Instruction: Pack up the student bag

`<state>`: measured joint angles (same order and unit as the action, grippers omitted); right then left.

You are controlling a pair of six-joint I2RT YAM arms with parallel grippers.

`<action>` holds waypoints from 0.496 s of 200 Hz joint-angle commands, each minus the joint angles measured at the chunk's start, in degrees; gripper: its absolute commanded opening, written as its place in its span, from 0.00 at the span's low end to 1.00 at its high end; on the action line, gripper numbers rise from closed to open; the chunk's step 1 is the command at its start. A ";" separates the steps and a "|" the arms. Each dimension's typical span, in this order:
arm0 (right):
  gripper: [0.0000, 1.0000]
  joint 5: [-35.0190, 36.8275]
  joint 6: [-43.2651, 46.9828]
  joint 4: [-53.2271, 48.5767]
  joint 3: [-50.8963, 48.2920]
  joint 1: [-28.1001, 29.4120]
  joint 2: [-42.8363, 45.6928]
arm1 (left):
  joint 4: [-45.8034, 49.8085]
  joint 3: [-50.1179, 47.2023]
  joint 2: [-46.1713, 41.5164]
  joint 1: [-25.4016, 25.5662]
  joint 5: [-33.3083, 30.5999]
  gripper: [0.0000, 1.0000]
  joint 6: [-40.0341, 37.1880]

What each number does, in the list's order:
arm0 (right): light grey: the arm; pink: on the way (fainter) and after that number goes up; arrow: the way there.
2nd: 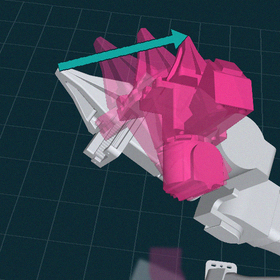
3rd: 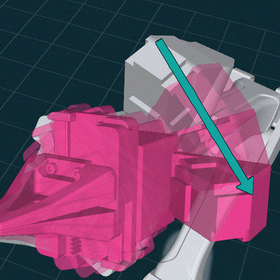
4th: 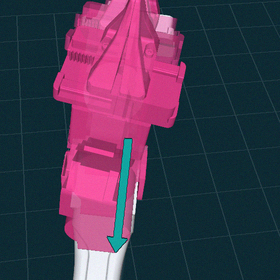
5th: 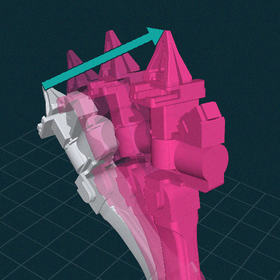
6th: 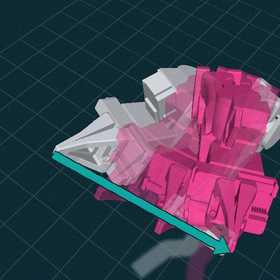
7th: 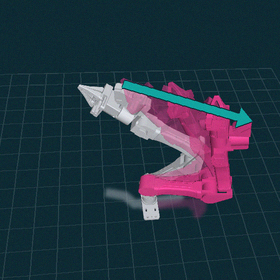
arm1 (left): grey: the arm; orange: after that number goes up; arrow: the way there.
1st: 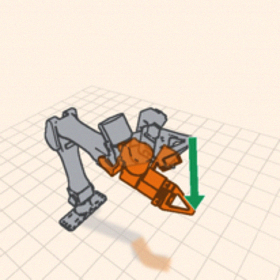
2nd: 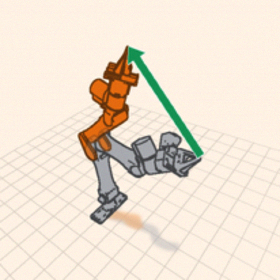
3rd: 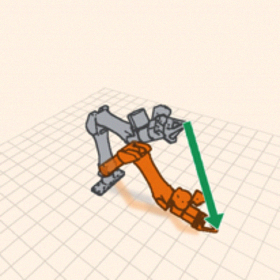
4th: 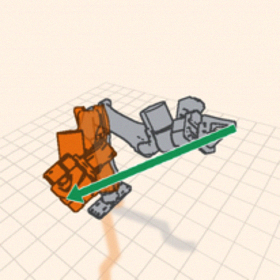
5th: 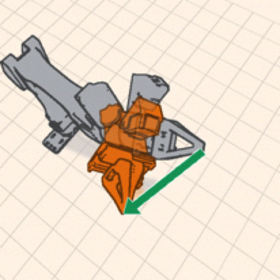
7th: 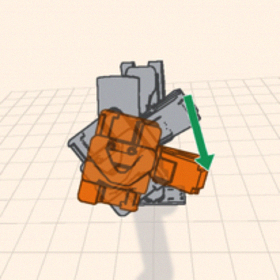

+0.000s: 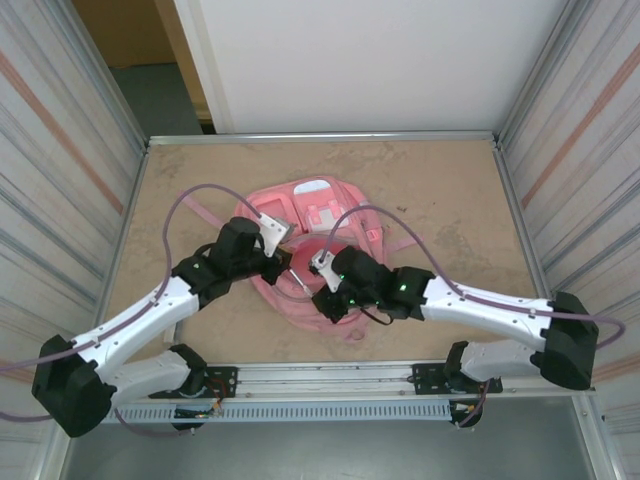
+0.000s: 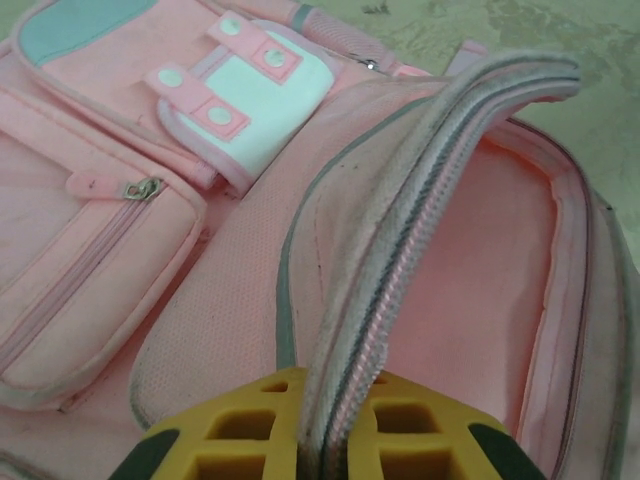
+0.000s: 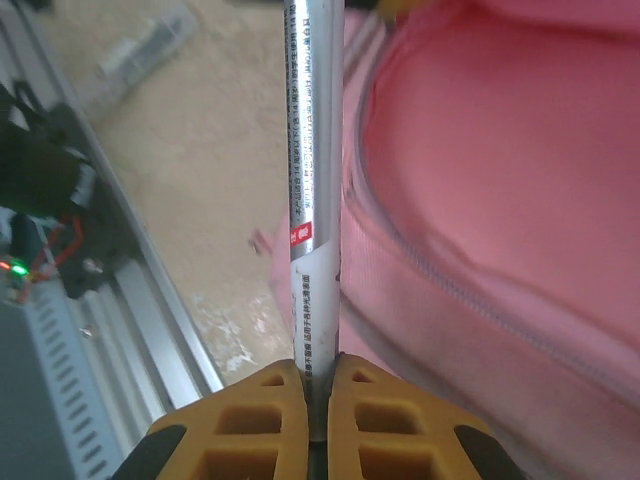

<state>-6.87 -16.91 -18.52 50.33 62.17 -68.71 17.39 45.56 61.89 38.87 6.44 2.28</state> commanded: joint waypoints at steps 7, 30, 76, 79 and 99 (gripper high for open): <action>0.00 -5.09 17.16 -3.76 3.76 -2.14 4.24 | 4.55 8.34 1.95 0.01 1.76 0.00 -4.60; 0.00 -6.47 29.67 -5.52 5.07 -2.92 5.33 | 8.24 12.37 3.61 -0.54 4.32 0.00 -6.86; 0.00 -4.02 44.31 -8.01 9.12 -3.03 0.48 | 7.29 11.49 0.90 -0.51 7.66 0.00 -4.41; 0.00 -3.50 44.85 -8.69 9.75 -3.07 0.01 | 7.12 11.40 0.83 -0.55 8.04 0.00 -4.31; 0.00 -1.44 48.45 -12.28 12.41 -3.20 -2.02 | 6.53 11.26 0.91 -0.55 8.77 0.00 -3.83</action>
<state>-10.13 21.54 -27.09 58.48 58.89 -68.82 27.92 55.18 65.45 38.48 11.14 -3.14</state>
